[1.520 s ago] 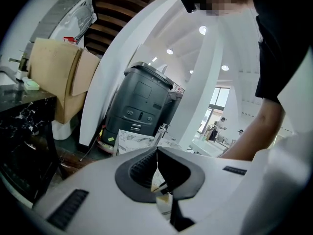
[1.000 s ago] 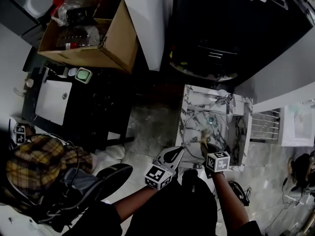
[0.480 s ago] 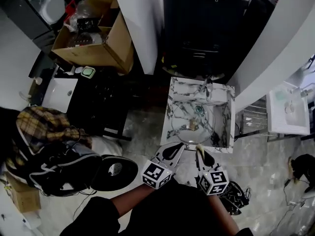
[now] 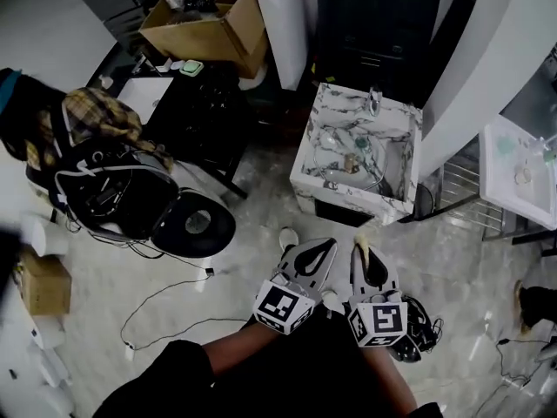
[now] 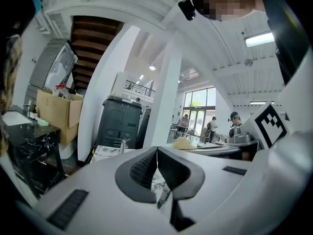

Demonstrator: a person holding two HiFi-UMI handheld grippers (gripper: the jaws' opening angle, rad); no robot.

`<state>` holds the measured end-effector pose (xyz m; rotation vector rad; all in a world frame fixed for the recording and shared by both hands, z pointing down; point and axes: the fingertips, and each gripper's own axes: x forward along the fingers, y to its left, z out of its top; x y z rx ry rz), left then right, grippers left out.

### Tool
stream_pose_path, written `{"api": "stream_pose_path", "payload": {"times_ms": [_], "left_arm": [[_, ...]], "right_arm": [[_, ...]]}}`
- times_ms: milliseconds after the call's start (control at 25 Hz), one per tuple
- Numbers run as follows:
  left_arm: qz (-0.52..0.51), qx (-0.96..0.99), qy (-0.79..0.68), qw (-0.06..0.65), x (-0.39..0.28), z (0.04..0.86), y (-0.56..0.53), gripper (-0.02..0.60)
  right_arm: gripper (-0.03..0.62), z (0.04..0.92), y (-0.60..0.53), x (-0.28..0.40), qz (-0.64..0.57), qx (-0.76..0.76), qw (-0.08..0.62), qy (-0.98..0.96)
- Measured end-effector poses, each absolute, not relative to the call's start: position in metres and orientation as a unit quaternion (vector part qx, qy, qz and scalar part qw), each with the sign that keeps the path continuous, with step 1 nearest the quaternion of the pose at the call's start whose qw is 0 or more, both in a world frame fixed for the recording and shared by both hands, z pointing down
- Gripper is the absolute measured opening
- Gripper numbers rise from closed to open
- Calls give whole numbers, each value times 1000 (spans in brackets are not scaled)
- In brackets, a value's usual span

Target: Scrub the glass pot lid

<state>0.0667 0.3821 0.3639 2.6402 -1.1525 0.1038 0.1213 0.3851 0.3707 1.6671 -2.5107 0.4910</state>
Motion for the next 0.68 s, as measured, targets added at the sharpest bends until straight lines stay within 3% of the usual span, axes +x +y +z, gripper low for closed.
{"api": "stream_pose_path", "payload": {"times_ms": [680], "left_arm": [[43, 922, -368, 112, 88, 340, 438, 17]], "right_arm": [[56, 337, 464, 124, 131, 542, 71, -827]]}}
